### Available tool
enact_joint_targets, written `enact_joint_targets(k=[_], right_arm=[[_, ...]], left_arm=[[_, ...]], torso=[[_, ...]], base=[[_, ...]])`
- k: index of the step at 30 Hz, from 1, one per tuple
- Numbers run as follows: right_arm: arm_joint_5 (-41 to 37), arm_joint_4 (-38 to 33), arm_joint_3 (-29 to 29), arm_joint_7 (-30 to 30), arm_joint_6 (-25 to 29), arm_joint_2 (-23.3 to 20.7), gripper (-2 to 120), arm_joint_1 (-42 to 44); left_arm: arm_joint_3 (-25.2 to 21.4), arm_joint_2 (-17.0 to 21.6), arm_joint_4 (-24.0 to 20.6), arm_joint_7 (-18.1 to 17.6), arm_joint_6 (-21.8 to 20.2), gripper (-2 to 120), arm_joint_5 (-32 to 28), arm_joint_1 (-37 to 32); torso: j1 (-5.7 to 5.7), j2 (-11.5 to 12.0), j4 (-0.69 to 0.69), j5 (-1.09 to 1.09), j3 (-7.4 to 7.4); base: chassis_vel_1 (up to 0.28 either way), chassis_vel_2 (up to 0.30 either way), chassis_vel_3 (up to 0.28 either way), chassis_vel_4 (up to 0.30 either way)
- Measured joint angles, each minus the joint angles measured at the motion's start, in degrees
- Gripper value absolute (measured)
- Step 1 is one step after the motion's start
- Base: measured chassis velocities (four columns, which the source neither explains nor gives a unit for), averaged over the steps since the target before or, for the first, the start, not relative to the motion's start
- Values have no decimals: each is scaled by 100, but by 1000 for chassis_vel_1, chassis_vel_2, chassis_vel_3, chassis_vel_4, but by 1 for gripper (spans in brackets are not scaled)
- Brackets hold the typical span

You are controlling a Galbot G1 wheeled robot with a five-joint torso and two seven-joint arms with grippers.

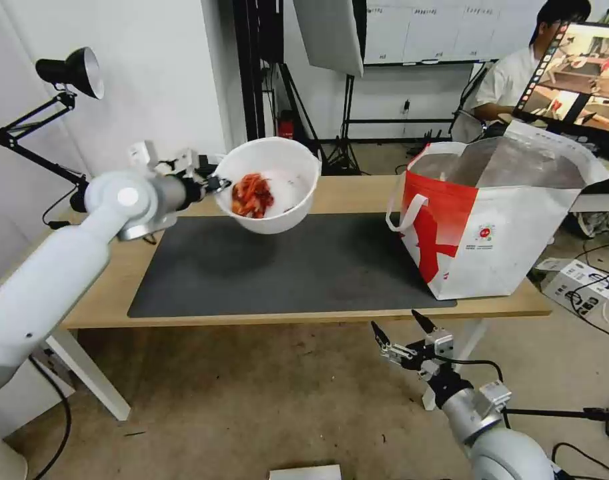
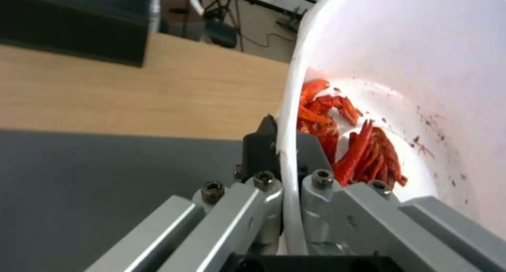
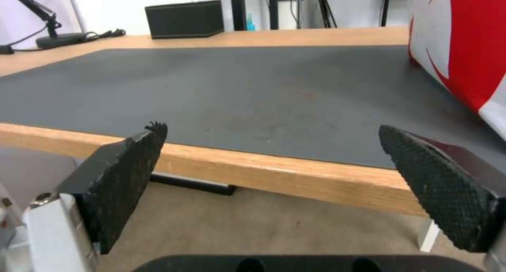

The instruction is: Pick up the trash from the table and place it into the takeout bag.

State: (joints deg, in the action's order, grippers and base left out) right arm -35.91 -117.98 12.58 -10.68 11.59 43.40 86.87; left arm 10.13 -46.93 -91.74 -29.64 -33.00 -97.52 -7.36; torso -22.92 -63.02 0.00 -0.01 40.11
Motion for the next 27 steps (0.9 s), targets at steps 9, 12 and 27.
enact_joint_targets(k=[9,12,27], right_arm=[[0,0,0,0,0,0,100,0],[0,0,0,0,0,0,100,0],[0,0,0,0,0,0,100,0]], left_arm=[[456,-655,262,-263,114,0,-53,764],[656,-904,368,-329,173,0,-78,1060],[974,-1957,840,-686,765,0,-130,1672]], torso=[[0,0,1,-1,0],[0,0,0,0,0],[0,0,0,0,0]], base=[[0,0,0,0],[0,0,0,0],[0,0,0,0]])
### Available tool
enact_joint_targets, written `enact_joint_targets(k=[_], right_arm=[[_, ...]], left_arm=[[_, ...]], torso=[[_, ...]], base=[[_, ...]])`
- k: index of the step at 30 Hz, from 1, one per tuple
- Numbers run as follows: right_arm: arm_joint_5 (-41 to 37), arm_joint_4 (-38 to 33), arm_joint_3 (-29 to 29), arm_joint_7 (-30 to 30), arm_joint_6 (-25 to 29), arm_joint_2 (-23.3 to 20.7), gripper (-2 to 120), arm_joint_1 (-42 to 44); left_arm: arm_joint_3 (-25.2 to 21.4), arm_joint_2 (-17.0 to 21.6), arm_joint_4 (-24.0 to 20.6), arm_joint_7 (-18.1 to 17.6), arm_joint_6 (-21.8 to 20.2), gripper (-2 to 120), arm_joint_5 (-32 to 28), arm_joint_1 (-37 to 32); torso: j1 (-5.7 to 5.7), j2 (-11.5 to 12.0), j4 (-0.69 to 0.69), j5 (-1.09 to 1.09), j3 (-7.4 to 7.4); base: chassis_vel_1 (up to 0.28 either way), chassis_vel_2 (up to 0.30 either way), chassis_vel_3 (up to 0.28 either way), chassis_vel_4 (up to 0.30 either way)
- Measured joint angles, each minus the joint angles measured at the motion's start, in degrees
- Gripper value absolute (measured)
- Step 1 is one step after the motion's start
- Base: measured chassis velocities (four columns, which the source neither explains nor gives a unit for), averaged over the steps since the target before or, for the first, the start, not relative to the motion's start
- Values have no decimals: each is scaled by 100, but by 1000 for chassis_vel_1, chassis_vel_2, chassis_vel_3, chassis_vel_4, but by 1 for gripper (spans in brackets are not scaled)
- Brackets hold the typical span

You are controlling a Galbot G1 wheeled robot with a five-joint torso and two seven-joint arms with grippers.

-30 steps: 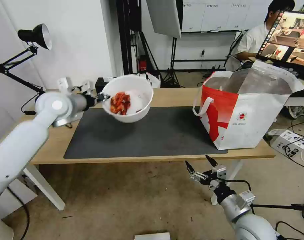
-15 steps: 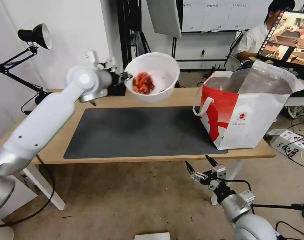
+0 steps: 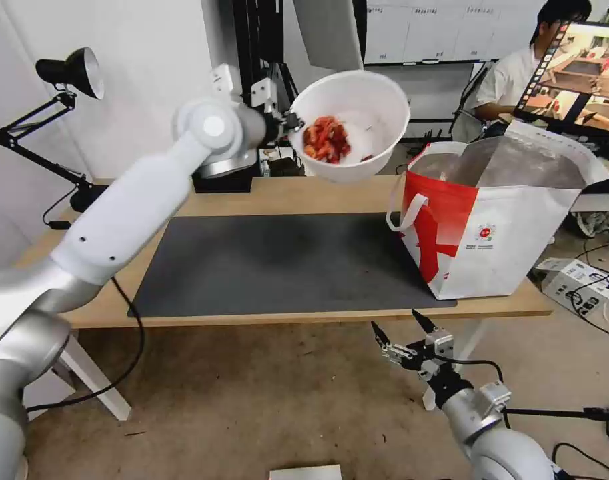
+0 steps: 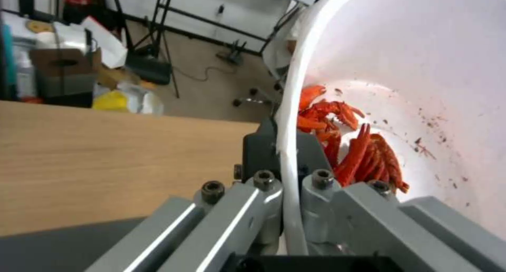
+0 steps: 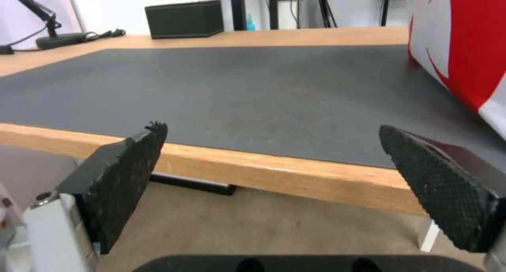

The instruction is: Pick up the trash from the table and place it into the takeout bag.

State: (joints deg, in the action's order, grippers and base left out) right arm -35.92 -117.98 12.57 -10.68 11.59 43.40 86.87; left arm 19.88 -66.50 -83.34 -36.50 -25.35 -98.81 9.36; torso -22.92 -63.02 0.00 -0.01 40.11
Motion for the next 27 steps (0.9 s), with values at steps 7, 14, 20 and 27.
enact_joint_targets(k=[7,14,20,27], right_arm=[[0,0,0,0,0,0,100,0],[0,0,0,0,0,0,100,0],[0,0,0,0,0,0,100,0],[0,0,0,0,0,0,100,0]], left_arm=[[115,-831,448,-168,400,0,263,149],[360,-1984,1296,-324,810,0,692,327],[578,-2528,1828,-336,1125,0,1055,357],[1006,-2532,1911,-165,1400,0,1716,175]], torso=[[0,0,-1,0,0],[0,0,0,-1,0],[0,0,4,-2,-1],[0,0,-2,0,-1]], base=[[0,0,0,0],[0,0,0,0],[0,0,0,0],[0,0,0,0]])
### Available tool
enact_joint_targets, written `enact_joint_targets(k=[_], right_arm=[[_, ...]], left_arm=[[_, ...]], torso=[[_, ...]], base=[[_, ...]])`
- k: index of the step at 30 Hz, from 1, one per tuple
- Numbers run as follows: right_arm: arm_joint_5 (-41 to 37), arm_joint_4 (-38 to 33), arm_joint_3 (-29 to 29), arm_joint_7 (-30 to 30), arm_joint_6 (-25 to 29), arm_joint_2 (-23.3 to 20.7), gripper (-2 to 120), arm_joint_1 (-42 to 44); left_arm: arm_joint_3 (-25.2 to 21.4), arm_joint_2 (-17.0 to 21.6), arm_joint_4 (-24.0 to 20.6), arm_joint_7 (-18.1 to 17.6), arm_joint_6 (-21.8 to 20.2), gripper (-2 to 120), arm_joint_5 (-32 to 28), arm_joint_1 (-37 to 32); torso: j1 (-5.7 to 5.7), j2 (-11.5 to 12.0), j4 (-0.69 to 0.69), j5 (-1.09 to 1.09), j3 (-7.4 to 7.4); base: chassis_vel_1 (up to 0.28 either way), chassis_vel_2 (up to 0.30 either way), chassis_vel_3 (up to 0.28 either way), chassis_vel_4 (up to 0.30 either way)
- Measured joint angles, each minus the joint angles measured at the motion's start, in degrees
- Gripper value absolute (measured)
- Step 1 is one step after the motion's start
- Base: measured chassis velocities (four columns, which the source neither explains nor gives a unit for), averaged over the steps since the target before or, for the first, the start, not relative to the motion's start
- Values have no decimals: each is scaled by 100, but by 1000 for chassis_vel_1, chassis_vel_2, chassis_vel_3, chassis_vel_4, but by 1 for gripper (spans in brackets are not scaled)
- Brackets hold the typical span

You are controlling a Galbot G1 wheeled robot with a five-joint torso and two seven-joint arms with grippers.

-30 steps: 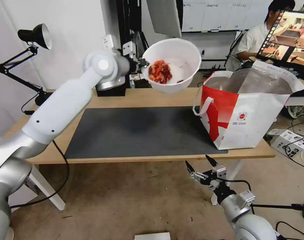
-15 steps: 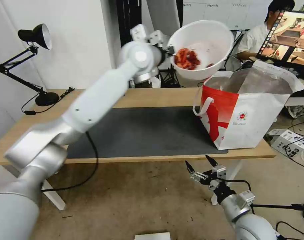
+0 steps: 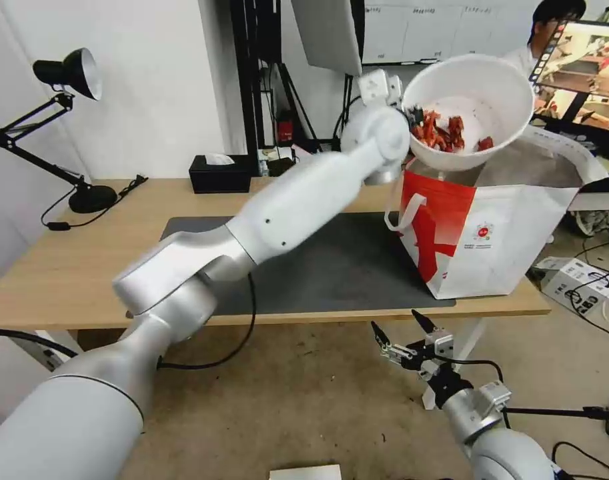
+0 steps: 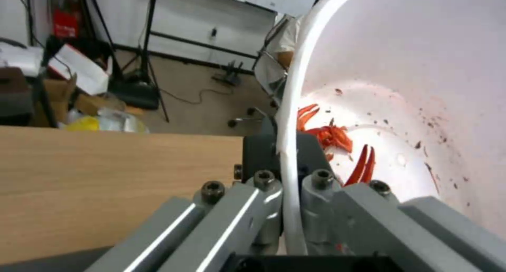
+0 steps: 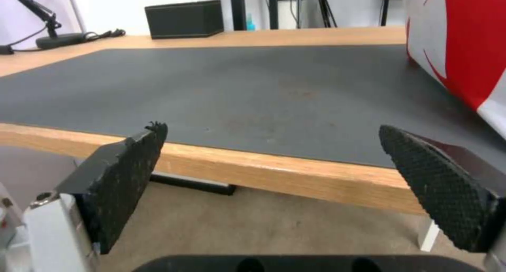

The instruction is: Pick up the trash from the table and place it into the takeout bag.

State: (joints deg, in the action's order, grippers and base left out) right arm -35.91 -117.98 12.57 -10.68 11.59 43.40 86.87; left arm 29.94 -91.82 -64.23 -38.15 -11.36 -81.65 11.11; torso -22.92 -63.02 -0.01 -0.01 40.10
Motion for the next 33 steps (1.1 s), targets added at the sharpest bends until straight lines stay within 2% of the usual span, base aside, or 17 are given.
enact_joint_targets(k=[10,16,20,21,24,33], right_arm=[[0,0,0,0,0,0,100,0],[0,0,0,0,0,0,100,0],[0,0,0,0,0,0,100,0],[0,0,0,0,0,0,100,0],[0,0,0,0,0,0,100,0],[0,0,0,0,0,0,100,0]], left_arm=[[10,31,-52,63,109,0,297,-81],[32,37,-12,330,200,0,427,-4],[219,38,53,638,461,0,935,3],[219,38,53,638,461,0,935,3],[445,38,143,678,683,0,1497,2],[567,44,183,656,722,0,1911,-16]], torso=[[0,0,1,1,0],[0,0,1,1,0],[0,-1,1,1,0],[0,-1,1,1,0],[0,-1,1,1,0],[0,-1,1,1,0]], base=[[0,0,0,0],[0,0,0,0],[0,0,0,0],[0,0,0,0],[0,0,0,0],[0,0,0,0]])
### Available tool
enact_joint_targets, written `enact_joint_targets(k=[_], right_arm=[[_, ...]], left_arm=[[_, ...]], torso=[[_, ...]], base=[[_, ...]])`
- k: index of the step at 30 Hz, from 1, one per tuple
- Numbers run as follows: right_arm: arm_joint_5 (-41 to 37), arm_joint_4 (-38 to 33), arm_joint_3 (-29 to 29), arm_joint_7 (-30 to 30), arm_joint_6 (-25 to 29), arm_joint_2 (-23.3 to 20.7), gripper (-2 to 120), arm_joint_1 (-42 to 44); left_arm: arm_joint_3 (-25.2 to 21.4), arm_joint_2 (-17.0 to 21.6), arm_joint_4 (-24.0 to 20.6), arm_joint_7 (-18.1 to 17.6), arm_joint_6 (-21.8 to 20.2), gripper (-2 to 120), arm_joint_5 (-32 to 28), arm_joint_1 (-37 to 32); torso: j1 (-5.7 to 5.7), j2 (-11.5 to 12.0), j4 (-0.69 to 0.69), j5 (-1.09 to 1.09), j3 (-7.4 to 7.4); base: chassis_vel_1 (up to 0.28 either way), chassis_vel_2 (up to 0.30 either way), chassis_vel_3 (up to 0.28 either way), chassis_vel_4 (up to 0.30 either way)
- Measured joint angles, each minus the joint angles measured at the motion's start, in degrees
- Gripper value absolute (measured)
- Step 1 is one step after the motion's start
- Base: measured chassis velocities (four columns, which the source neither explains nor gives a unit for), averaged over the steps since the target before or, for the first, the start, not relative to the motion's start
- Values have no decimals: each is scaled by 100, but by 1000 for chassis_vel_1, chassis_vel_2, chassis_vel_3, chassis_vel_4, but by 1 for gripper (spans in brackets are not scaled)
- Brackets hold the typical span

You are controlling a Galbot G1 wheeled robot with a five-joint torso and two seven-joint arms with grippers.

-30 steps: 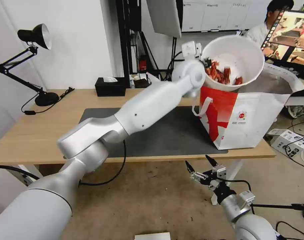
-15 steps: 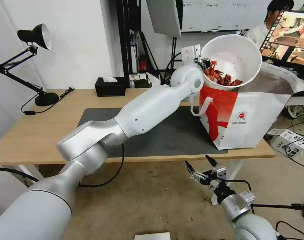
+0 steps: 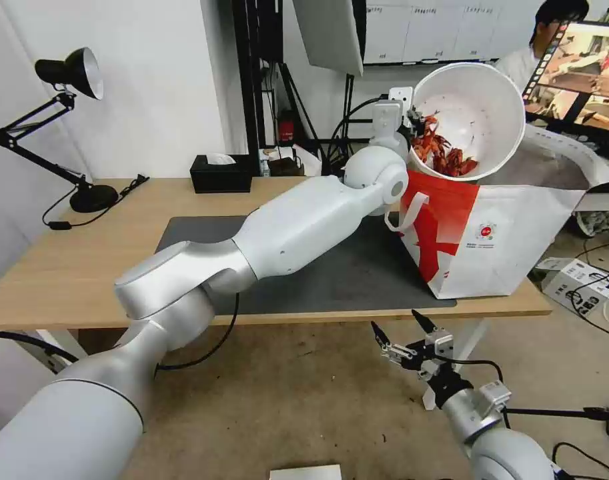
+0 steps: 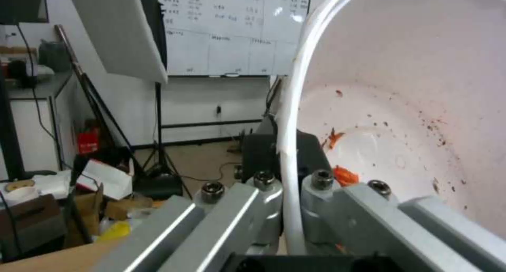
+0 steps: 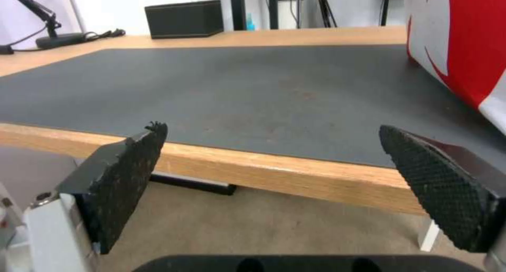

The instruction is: Pick up the trash from the table and place it into the takeout bag.

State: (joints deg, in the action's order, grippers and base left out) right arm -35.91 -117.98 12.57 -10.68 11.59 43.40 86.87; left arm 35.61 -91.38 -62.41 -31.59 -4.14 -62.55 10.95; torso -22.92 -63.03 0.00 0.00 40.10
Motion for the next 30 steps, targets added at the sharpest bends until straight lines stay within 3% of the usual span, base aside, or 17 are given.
enact_joint_targets(k=[6,18,30], right_arm=[[0,0,0,0,0,0,100,0],[0,0,0,0,0,0,100,0],[0,0,0,0,0,0,100,0]], left_arm=[[137,5,-97,156,-191,0,30,-5],[463,11,-156,1193,-574,0,198,127],[700,19,41,1661,-1008,0,113,171]], torso=[[0,0,0,0,0],[0,0,1,0,0],[0,0,0,0,0]], base=[[0,0,0,0],[0,0,0,0],[0,0,0,0]])
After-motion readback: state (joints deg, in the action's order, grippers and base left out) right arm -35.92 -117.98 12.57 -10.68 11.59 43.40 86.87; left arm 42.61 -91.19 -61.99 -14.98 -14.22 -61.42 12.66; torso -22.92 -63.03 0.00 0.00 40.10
